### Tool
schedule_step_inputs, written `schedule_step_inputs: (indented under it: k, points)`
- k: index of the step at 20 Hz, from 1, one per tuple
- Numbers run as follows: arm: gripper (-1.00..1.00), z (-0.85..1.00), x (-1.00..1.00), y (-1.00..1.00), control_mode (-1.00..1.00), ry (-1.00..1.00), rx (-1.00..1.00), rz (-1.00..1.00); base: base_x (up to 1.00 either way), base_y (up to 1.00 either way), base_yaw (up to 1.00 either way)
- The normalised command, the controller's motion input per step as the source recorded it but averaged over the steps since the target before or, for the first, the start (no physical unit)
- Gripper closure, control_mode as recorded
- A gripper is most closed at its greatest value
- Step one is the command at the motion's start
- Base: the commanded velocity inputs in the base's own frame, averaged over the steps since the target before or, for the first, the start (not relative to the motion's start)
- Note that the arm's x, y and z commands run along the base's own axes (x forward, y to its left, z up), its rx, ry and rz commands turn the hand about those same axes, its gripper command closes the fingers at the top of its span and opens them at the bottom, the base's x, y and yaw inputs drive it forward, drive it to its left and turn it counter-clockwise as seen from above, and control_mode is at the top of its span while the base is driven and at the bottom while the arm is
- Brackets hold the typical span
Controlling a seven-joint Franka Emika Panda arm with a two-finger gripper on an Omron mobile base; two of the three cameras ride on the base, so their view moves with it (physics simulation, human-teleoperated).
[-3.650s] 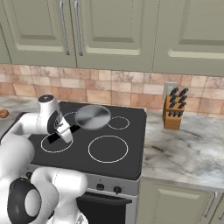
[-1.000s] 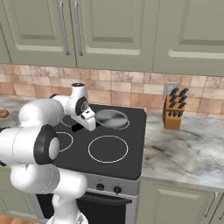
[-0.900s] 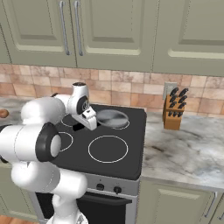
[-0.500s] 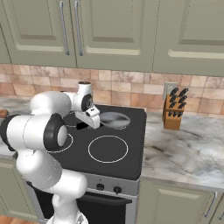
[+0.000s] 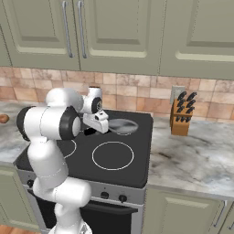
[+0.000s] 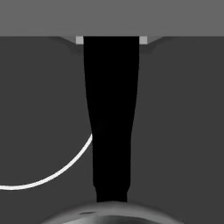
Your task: Place the pan on the rear right burner on the stove. Then place the tomato and the onion in the pan and turn on the rear right burner.
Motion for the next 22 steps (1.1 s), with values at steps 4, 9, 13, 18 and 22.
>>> schedule_step_inputs:
  k: [4,9,13,18,22]
  points:
    - [1.00,-0.26,0.43,-0.01,-1.00,0.14,0.00,0.00,0.00,0.00,0.00]
    - [1.00,-0.31,0.32,-0.01,-1.00,0.16,0.00,0.00,0.00,0.00,0.00]
    - [1.00,-0.36,0.15,-0.09,-1.00,0.18,0.00,0.00,0.00,0.00,0.00]
    - [1.00,-0.30,0.13,-0.21,-1.00,0.13,0.00,0.00,0.00,0.00,0.00]
    - [1.00,-0.29,0.16,-0.23,-1.00,0.11,0.00,0.00,0.00,0.00,0.00]
